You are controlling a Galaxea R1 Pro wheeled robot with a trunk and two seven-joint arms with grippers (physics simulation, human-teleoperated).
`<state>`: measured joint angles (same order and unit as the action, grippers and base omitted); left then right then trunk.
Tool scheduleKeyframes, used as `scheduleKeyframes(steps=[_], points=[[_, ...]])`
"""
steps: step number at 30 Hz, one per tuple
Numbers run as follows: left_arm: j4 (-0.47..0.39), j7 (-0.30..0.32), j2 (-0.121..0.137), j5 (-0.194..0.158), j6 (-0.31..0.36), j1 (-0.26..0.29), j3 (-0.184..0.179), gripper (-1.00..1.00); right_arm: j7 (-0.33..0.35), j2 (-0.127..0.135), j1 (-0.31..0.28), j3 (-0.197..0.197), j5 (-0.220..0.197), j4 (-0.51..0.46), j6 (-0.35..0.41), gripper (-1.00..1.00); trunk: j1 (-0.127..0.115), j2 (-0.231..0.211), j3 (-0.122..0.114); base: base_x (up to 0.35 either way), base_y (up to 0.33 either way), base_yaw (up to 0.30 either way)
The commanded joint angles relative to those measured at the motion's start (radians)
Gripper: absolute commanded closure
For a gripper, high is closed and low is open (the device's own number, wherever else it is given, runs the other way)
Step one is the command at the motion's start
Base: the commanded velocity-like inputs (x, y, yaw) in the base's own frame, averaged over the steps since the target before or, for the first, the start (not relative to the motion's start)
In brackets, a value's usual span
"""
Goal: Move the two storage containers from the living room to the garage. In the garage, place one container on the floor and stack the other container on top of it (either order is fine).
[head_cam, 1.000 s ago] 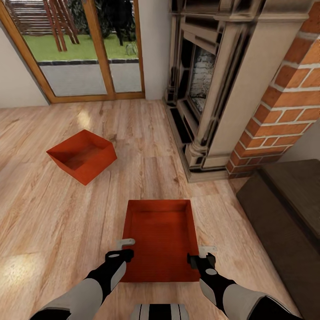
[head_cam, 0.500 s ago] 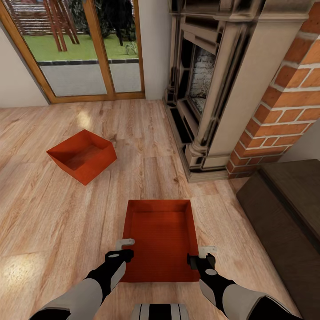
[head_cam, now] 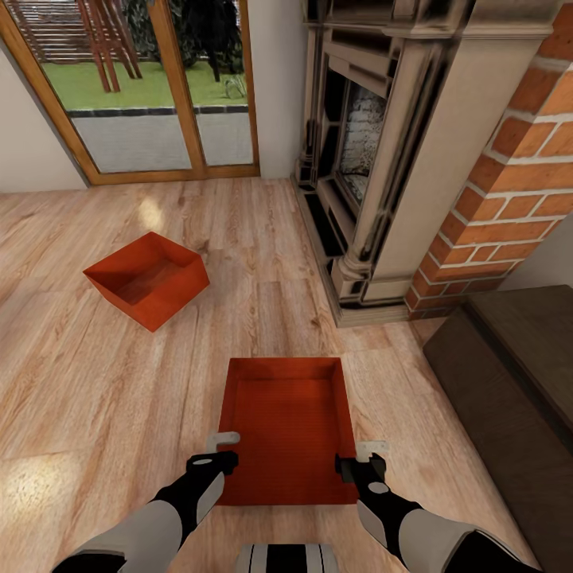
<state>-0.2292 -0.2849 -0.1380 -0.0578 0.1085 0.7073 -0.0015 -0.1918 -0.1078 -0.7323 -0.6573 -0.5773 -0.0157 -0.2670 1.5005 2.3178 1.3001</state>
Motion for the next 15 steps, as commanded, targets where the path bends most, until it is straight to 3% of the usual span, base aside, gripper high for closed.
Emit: scheduleKeyframes(steps=[1,15], points=[[-0.002,-0.003,0.000,-0.006,0.005,0.000,-0.001,-1.00,-0.003,0.000,0.000,-0.008,-0.007,0.000,-0.006,-1.00,0.000,0.000,0.001,0.000,0.000,0.000],[-0.001,0.000,0.001,-0.007,0.002,0.000,-0.002,-1.00,-0.002,0.003,0.019,-0.008,-0.008,0.001,-0.028,-1.00,0.000,0.000,0.001,0.000,0.000,0.000]])
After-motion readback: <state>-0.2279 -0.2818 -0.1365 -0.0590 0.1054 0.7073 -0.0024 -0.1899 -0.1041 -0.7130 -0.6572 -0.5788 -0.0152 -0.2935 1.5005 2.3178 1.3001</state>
